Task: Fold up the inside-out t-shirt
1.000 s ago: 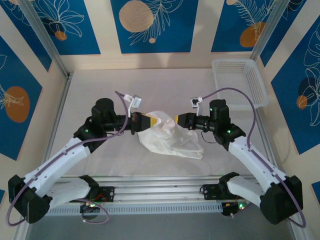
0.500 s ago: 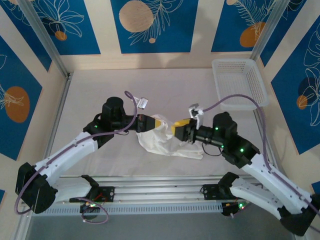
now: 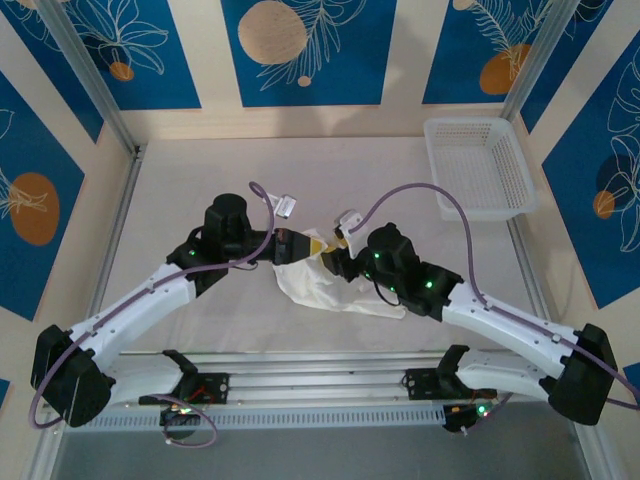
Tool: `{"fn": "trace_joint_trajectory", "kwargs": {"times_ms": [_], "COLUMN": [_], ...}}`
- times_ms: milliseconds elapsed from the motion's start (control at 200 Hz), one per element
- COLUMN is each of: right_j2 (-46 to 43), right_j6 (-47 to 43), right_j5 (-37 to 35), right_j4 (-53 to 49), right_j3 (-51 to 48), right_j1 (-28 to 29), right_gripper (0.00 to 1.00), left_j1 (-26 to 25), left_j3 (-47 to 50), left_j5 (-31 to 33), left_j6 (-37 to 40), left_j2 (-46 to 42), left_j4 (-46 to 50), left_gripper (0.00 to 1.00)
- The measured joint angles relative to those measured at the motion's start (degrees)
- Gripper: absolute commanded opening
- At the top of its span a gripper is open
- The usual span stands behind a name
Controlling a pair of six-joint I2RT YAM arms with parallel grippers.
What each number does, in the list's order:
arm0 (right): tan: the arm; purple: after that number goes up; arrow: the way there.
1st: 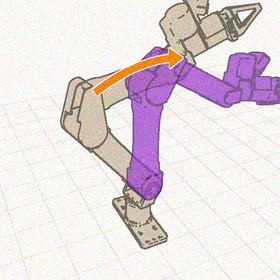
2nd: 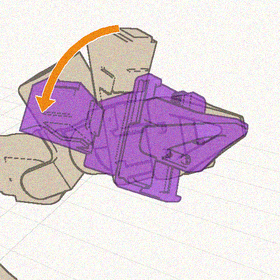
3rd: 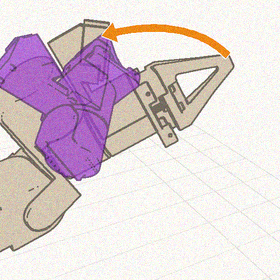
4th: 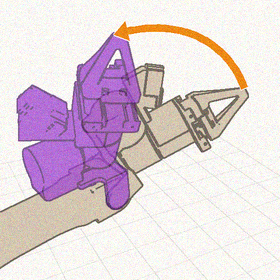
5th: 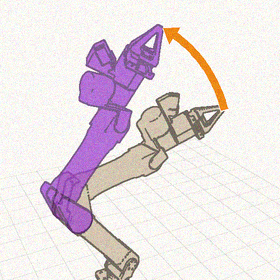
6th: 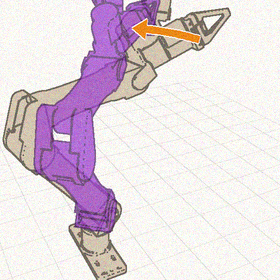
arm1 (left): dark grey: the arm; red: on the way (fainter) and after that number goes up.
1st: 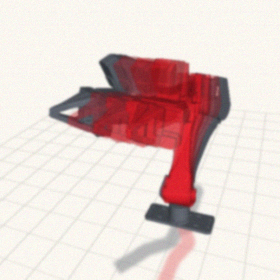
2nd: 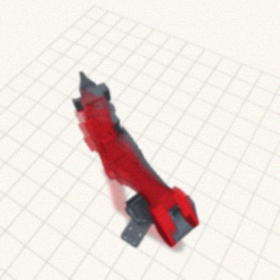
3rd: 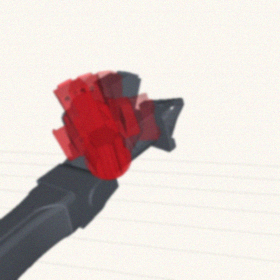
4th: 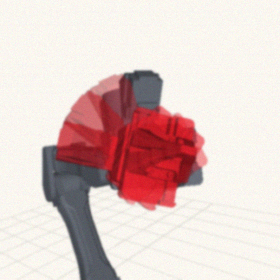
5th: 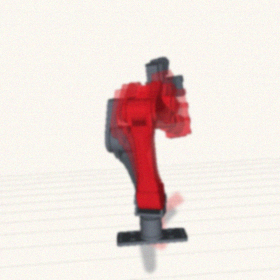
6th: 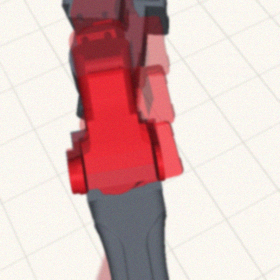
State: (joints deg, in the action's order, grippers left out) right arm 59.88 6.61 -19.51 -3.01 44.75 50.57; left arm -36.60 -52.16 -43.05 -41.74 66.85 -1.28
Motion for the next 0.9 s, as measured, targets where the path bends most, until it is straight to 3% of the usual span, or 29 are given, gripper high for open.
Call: {"fn": "trace_joint_trajectory", "kwargs": {"times_ms": [70, 190, 335, 435, 525, 660, 770, 845, 900], "right_j2": [0.13, -1.49, -8.07, -11.52, -12.31, -11.34, -10.12, -9.31, -8.70], "right_j6": [0.90, 3.89, 9.66, 14.73, 18.08, 21.40, 22.49, 22.99, 23.23], "right_j5": [0.55, 4.13, 18.58, 27.87, 31.98, 33.77, 34.18, 34.29, 34.40], "right_j4": [0.52, -0.76, -2.54, -0.37, 1.40, 2.38, 2.60, 2.60, 2.58], "right_j3": [0.00, 0.02, 0.02, -0.50, -1.57, -2.56, -2.56, -2.56, -2.56], "right_j1": [-0.33, -2.67, -8.02, -10.78, -12.52, -13.64, -13.64, -13.66, -13.70], "right_gripper": [0.00, 0.00, 0.00, 0.00, 0.00, 0.00, 0.00, 0.00, 0.00], "left_j1": [0.02, 0.50, 3.28, 5.09, 5.51, 5.66, 1.99, -6.05, -12.55], "left_j3": [0.00, -0.52, -1.11, -0.87, 0.04, 1.33, 2.64, 2.99, 3.02], "left_j5": [0.00, 2.23, 8.85, 8.68, 8.72, 11.10, 19.23, 28.87, 36.46], "left_j6": [0.02, 3.43, 12.13, 15.02, 15.43, 18.03, 21.77, 24.72, 25.46], "left_j2": [0.00, -0.04, 0.26, 1.95, 2.43, -0.26, -6.60, -11.19, -13.16], "left_j4": [0.00, 3.87, 12.68, 13.22, 12.68, 13.75, 16.00, 17.22, 17.44], "left_gripper": [0.00, 0.00, 0.00, 0.27, 0.48, 0.62, 0.64, 0.47, 0.40]}}
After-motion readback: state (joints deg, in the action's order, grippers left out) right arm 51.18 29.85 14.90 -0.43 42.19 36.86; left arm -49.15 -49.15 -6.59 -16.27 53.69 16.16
